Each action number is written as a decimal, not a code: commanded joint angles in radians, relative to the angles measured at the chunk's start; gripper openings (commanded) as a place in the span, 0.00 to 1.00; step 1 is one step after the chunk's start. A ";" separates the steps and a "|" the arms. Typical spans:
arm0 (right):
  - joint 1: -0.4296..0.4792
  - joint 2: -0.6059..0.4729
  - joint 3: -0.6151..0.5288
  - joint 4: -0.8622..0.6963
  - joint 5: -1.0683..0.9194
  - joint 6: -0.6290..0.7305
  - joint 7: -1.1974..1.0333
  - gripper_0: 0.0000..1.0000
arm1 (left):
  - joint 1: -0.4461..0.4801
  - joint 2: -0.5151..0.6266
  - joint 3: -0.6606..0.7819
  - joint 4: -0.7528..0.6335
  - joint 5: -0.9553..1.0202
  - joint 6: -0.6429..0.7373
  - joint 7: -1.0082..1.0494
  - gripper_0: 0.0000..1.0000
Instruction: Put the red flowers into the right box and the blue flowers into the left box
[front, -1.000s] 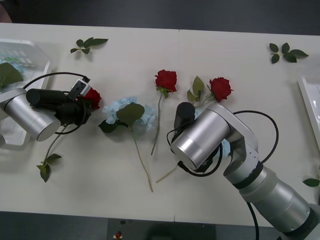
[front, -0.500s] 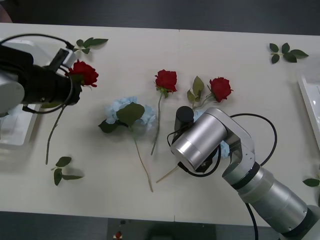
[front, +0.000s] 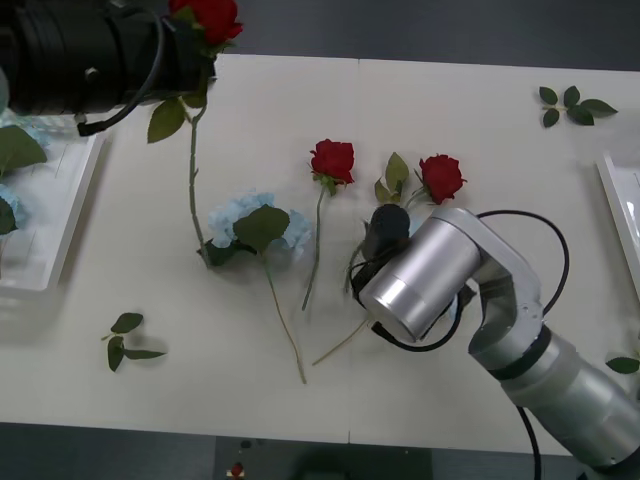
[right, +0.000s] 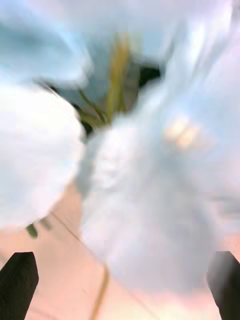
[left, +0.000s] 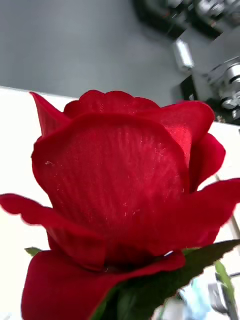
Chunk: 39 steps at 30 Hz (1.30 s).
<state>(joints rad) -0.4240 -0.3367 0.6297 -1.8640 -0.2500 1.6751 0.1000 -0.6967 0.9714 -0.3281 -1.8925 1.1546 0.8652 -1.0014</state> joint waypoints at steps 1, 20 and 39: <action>0.011 -0.105 -0.024 -0.150 -0.061 0.034 0.187 0.99 | -0.093 -0.106 -0.012 -0.019 -0.138 0.000 0.168 0.00; 0.260 -0.216 -0.627 -0.504 -0.468 0.114 1.080 0.99 | -0.279 -0.497 -0.173 0.093 -0.813 -0.100 0.610 0.00; 0.358 -0.214 -1.170 -0.420 -1.052 0.178 1.698 0.99 | -0.265 -0.600 -0.184 0.095 -0.857 -0.101 0.695 0.00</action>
<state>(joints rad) -0.0589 -0.5381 -0.5217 -2.3284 -1.2392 1.8564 1.7247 -0.9400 0.3756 -0.5286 -1.7828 0.3061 0.7748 -0.3343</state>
